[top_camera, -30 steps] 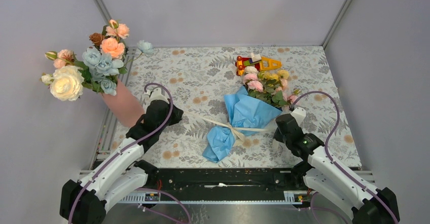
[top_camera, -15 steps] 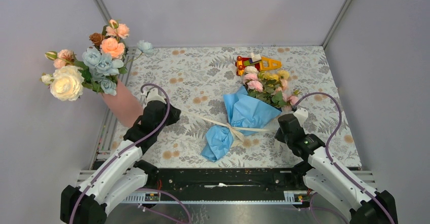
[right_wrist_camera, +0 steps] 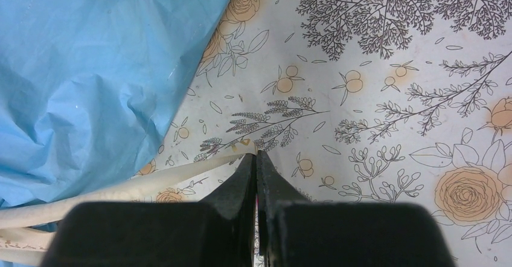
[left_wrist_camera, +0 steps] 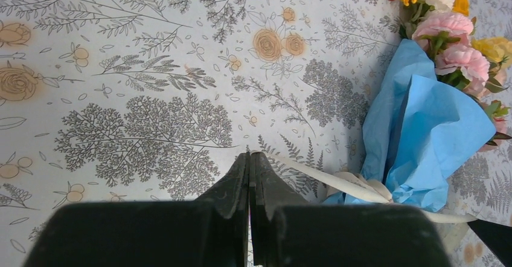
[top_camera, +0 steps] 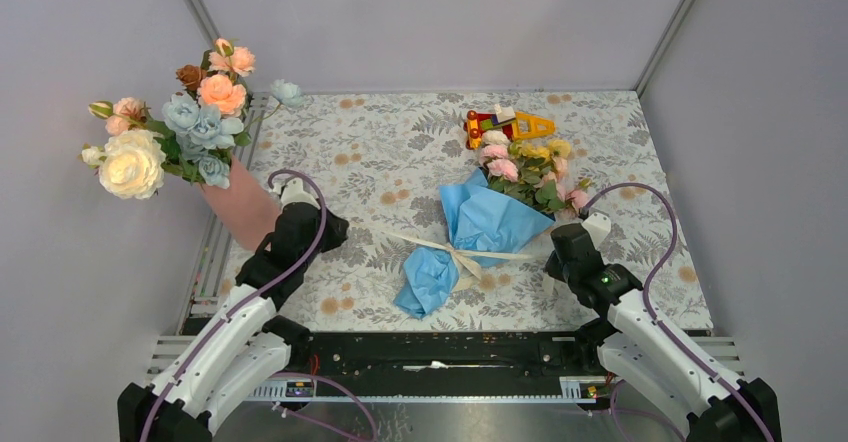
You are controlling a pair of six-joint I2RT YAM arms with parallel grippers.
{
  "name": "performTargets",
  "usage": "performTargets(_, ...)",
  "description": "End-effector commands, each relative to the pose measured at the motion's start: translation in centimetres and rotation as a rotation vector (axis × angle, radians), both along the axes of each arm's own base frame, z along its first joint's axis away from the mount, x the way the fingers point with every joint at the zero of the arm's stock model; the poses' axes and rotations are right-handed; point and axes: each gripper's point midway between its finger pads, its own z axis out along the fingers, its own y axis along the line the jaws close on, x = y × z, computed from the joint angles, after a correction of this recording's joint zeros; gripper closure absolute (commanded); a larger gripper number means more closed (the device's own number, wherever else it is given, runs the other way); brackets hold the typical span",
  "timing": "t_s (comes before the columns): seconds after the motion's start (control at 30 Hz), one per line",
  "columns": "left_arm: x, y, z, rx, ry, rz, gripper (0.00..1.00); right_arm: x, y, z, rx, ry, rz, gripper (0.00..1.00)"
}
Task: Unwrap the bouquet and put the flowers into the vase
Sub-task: Untie the ribbon from the wrapping paper.
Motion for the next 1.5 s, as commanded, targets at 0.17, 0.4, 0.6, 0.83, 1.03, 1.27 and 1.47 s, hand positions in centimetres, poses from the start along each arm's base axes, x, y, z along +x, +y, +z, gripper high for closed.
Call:
performTargets(0.17, 0.4, 1.6, 2.9, 0.030, -0.056, 0.045, 1.00, -0.2, -0.4, -0.3, -0.001, 0.012, -0.009, 1.00)
performTargets(0.4, -0.1, 2.7, 4.8, 0.065, -0.073, 0.060, 1.00, -0.3, -0.5, -0.4, 0.004, 0.013, -0.014, 1.00)
performTargets(0.6, -0.1, 3.2, 5.9, 0.092, -0.079, 0.058, 1.00, -0.3, -0.6, -0.4, 0.010, 0.011, -0.021, 1.00)
performTargets(0.83, -0.1, 4.0, 6.9, 0.162, -0.078, 0.044, 1.00, -0.2, -0.4, -0.1, 0.044, 0.006, -0.019, 1.00)
performTargets(1.03, -0.1, 6.1, 8.3, 0.277, -0.088, 0.078, 1.00, 0.2, -0.6, 0.6, 0.046, -0.005, -0.025, 1.00)
performTargets(1.27, 0.1, 7.2, 8.9, 0.323, -0.097, 0.096, 1.00, 0.5, -1.2, 1.1, 0.055, -0.014, -0.044, 1.00)
performTargets(1.47, 0.3, 8.2, 9.5, 0.376, -0.104, 0.110, 1.00, 0.6, -2.0, 2.0, 0.036, -0.028, -0.062, 1.00)
